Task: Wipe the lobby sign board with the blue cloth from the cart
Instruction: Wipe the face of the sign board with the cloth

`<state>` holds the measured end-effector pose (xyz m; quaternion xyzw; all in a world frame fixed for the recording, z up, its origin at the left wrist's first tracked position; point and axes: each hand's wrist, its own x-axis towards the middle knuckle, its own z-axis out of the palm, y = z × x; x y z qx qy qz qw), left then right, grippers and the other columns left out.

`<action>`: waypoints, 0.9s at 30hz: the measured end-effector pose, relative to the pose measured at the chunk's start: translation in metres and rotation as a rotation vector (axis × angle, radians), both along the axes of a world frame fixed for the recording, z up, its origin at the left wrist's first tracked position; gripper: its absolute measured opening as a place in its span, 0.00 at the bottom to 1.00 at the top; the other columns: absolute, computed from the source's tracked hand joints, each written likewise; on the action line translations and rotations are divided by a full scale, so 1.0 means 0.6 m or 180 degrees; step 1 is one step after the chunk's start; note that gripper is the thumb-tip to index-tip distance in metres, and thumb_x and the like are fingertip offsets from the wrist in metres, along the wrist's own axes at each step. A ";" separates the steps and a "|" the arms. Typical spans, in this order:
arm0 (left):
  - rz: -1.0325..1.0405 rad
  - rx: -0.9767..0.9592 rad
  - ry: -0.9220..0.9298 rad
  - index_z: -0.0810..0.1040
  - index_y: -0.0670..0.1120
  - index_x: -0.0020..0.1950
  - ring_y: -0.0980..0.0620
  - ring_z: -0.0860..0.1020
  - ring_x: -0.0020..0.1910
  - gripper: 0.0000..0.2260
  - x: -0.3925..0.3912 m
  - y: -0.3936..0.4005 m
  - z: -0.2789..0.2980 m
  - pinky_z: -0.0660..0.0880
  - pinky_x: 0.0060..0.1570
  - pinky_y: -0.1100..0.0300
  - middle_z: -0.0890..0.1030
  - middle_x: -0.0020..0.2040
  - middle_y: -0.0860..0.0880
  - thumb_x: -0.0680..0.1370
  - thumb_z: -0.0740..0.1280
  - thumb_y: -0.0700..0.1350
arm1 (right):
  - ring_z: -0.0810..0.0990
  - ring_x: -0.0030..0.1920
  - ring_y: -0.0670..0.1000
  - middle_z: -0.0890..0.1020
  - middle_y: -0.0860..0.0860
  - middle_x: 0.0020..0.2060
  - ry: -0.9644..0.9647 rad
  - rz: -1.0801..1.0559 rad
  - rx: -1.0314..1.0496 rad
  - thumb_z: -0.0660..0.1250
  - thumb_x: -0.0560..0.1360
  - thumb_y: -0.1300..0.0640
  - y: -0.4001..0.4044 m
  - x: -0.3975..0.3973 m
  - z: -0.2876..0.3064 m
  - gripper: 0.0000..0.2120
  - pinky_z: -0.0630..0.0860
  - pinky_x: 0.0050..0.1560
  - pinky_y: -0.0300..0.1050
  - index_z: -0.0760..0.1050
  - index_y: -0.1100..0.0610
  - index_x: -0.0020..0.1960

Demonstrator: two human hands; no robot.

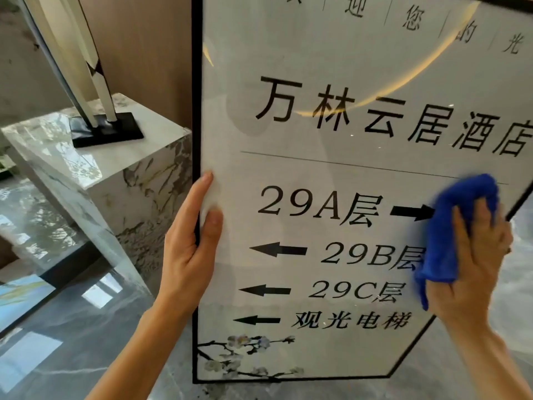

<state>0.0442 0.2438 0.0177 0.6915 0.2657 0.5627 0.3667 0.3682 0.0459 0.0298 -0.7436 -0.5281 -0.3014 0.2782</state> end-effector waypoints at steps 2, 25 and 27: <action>0.0019 -0.0127 0.0139 0.60 0.73 0.73 0.64 0.75 0.56 0.18 -0.006 -0.016 -0.029 0.70 0.60 0.74 0.70 0.65 0.77 0.83 0.56 0.60 | 0.55 0.77 0.72 0.57 0.60 0.79 0.0215 0.0025 0.0012 0.67 0.71 0.64 -0.007 0.007 0.003 0.44 0.54 0.70 0.80 0.52 0.45 0.81; -0.0053 0.0177 0.0022 0.63 0.53 0.73 0.73 0.68 0.67 0.16 -0.011 -0.024 -0.102 0.64 0.63 0.77 0.65 0.71 0.73 0.85 0.56 0.45 | 0.52 0.81 0.48 0.56 0.41 0.81 -0.1436 0.1132 -0.1011 0.56 0.80 0.48 0.075 -0.319 -0.280 0.30 0.42 0.80 0.57 0.54 0.45 0.81; 0.0009 0.0209 0.0017 0.63 0.52 0.73 0.74 0.70 0.63 0.16 -0.010 -0.023 -0.099 0.65 0.61 0.77 0.67 0.70 0.74 0.85 0.56 0.45 | 0.51 0.81 0.47 0.55 0.41 0.81 -0.1525 0.1081 -0.0984 0.57 0.79 0.51 0.057 -0.287 -0.266 0.32 0.42 0.80 0.55 0.53 0.45 0.81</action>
